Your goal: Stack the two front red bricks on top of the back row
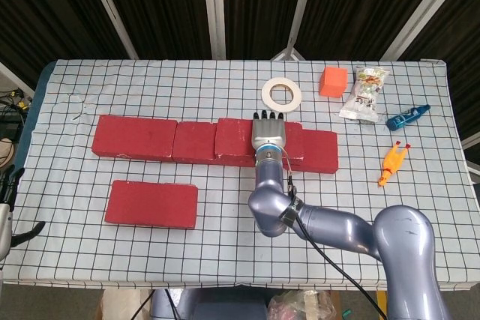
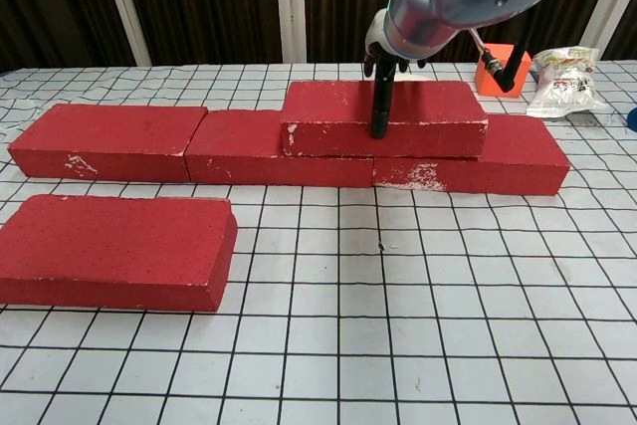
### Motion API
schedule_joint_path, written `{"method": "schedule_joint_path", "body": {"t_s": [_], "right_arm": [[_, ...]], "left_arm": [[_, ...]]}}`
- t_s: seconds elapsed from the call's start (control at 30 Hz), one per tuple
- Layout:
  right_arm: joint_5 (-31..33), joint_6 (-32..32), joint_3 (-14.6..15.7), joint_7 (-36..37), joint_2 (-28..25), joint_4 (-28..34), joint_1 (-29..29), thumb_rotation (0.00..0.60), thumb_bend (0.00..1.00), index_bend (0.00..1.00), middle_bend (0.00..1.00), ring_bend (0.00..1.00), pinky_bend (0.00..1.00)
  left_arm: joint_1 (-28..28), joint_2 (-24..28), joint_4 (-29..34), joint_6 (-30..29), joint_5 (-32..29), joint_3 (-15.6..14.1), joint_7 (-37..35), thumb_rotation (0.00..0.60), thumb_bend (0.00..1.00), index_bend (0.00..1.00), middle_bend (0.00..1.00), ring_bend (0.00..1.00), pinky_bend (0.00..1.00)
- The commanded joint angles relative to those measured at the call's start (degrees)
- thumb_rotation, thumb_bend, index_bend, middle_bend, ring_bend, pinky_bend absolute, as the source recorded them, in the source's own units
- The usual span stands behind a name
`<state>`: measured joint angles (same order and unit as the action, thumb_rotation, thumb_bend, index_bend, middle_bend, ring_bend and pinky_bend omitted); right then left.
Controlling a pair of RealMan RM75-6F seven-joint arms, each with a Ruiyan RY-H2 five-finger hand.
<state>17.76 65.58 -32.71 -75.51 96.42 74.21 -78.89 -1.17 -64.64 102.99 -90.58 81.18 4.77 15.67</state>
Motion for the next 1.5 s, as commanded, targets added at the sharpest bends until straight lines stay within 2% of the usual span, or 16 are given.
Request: {"method": "schedule_joint_path", "body": {"t_s": [0.03,0.23,0.33,0.53,0.67,0.83,0.97,1.17,1.27,1.37,1.5], "right_arm": [[0.2,0.2,-0.2,-0.3,0.0,0.3,0.1,0.6,0.18,0.06,0.0,0.0,0.0],[0.4,1.1,-0.8,-0.7,-0.6,2.2,0.2,0.6,0.18,0.05,0.0,0.0,0.0],[-0.1,2.5,-1.6,-0.2,-2.3,5.5,0.7,0.6,0.18,0.05,0.0,0.0,0.0],[-4.5,5.9,-2.4,4.0,-9.3,17.3,4.9,0.6,0.18,0.03,0.0,0.0,0.0],[-11.0,7.2,-0.1,9.3,-16.6,28.5,11.6,0.6,0.18,0.03,0.0,0.0,0.0],[-21.9,6.1,4.9,17.7,-26.3,39.7,22.4,0.6,0.18,0.03,0.0,0.0,0.0],[-34.2,3.7,8.9,28.9,-34.2,44.7,33.2,0.6,0.18,0.03,0.0,0.0,0.0],[-53.2,2.2,14.7,46.3,-42.4,44.9,47.5,0.6,0.18,0.03,0.0,0.0,0.0],[-61.0,2.6,17.4,53.2,-44.9,44.3,52.9,0.6,0.18,0.03,0.0,0.0,0.0],[-69.5,5.0,20.6,58.6,-45.9,43.8,57.9,0.6,0.18,0.03,0.0,0.0,0.0],[-82.0,10.6,25.9,64.1,-44.1,42.0,64.5,0.6,0.18,0.03,0.0,0.0,0.0]], "left_arm": [[0.0,0.0,0.0,0.0,0.0,0.0,0.0,0.6,0.0,0.05,0.01,0.0,0.05],[0.1,0.1,0.0,-0.1,0.0,0.0,-0.3,0.6,0.0,0.05,0.01,0.0,0.05],[0.1,0.2,-0.1,-0.2,-0.1,0.1,-0.3,0.6,0.0,0.05,0.01,0.0,0.05],[0.0,0.2,-0.2,0.0,0.4,-0.2,-0.4,0.6,0.0,0.05,0.01,0.0,0.05],[0.0,0.2,-0.2,0.0,1.3,-0.5,-0.9,0.6,0.0,0.05,0.0,0.0,0.05],[0.0,-0.2,-0.4,-0.4,2.4,-0.9,-1.0,0.6,0.0,0.05,0.0,0.0,0.05],[-0.1,-0.7,-0.3,-0.1,3.4,-1.5,0.4,0.6,0.0,0.05,0.0,0.0,0.05],[-0.6,-1.8,0.0,1.0,5.5,-2.9,2.0,0.6,0.0,0.05,0.0,0.0,0.05],[-1.3,-1.8,0.8,3.0,6.4,-4.0,2.4,0.6,0.0,0.04,0.0,0.0,0.05],[-2.6,-1.8,1.1,5.3,6.8,-4.3,2.3,0.6,0.0,0.03,0.0,0.0,0.03],[-5.2,-1.6,3.3,9.4,3.8,-2.7,4.6,0.6,0.0,0.01,0.0,0.0,0.0]]}}
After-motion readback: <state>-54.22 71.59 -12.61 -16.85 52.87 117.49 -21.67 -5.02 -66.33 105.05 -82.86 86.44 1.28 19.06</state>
